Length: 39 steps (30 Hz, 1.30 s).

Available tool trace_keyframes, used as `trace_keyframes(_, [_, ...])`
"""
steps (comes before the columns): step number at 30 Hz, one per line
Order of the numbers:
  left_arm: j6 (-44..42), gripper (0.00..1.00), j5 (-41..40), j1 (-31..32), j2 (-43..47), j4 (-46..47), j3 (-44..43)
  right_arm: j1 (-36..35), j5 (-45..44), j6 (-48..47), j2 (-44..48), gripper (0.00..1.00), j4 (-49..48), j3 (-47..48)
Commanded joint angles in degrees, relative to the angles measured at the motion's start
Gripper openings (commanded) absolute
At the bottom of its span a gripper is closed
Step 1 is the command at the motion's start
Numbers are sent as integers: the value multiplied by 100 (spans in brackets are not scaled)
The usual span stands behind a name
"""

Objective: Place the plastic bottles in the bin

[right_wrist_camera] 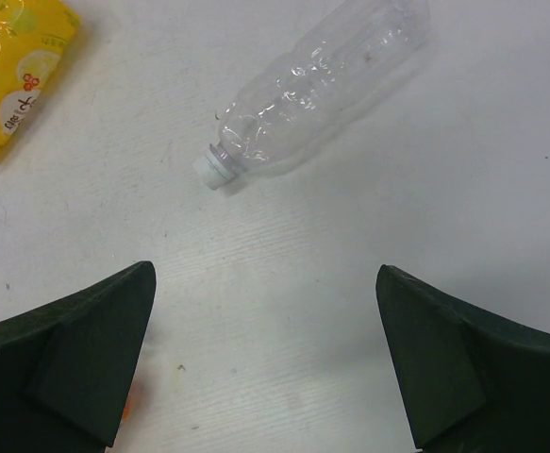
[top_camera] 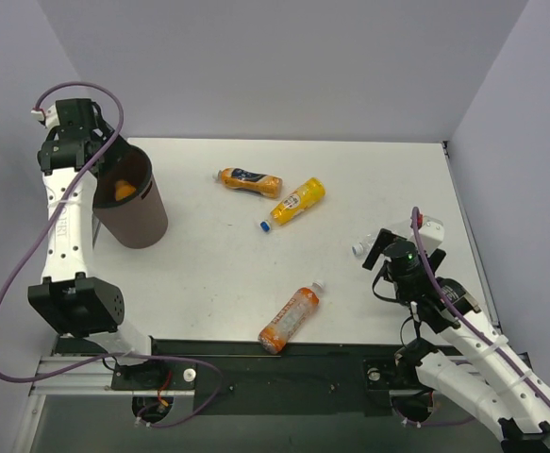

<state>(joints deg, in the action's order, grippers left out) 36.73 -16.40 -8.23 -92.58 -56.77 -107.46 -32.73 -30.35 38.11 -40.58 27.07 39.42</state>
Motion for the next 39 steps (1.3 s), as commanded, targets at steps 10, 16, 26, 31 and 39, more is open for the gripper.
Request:
trace_keyframes(10, [-1352,97,-619,2920,1959,857,1277,-32,-296,30,-29,96,88,-66])
trace_keyframes(16, [-634,97,647,4522,2166,1134,3351,-32,-366,118,67,96,70,-57])
trace_keyframes(26, [-245,97,655,6533,1182,1529,3786,-40,-419,206,-37,96,26,-13])
trace_keyframes(31, [-508,97,445,7379,-118,1371,3031,-58,-489,267,-56,96,79,57])
trace_keyframes(39, [-588,92,481,7828,-1386,1240,2537,-58,-525,215,50,96,158,22])
